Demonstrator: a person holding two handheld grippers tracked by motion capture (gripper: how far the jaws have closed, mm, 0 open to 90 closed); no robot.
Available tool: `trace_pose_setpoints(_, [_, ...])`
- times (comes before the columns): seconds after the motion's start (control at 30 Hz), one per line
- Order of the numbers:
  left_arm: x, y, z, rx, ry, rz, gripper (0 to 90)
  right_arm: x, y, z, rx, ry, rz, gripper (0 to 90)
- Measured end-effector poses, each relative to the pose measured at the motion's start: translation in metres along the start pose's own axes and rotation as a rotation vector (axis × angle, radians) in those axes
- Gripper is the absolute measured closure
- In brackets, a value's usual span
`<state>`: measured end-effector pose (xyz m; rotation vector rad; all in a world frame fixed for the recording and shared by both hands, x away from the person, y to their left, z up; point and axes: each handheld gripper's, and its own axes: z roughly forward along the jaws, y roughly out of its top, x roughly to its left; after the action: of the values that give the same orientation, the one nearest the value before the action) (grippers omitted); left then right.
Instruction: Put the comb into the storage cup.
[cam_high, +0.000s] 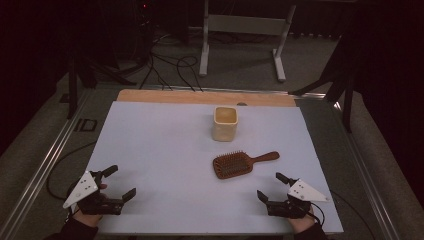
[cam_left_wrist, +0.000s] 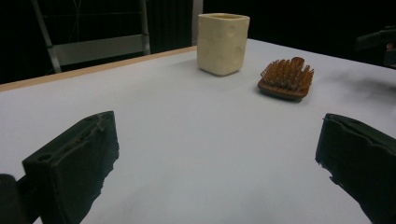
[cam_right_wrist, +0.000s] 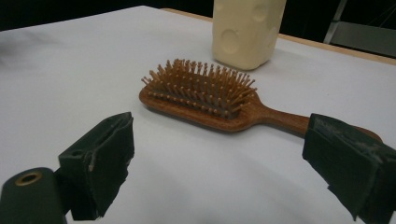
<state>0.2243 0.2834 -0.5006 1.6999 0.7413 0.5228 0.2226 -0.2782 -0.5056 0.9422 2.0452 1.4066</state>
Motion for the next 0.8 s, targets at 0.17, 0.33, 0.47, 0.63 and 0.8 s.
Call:
trace_pose_setpoints(0.17, [0.0001, 0.0, 0.001, 0.008, -0.007, -0.001, 0.1, 0.0002, 0.0004, -0.0012, -0.003, 0.0, -0.001, 8.9])
trace_pose_setpoints(0.33, [0.0004, 0.0001, 0.0016, 0.006, -0.004, -0.006, 0.1, 0.0007, 0.0007, -0.0015, -0.004, 0.01, 0.0, 8.9])
trace_pose_setpoints(0.47, [0.0006, 0.0007, 0.0012, -0.001, 0.002, -0.007, 0.1, 0.0021, 0.0027, -0.0029, -0.014, 0.033, -0.012, 9.1])
trace_pose_setpoints(0.63, [0.0026, 0.0009, 0.005, -0.001, -0.004, -0.017, 0.1, -0.0002, 0.002, -0.0036, 0.008, 0.032, 0.008, 9.1])
trace_pose_setpoints(0.8, [-0.0005, -0.0004, 0.0035, 0.008, -0.011, -0.003, 0.1, 0.0003, 0.0041, -0.0024, 0.027, 0.056, 0.028, 9.0])
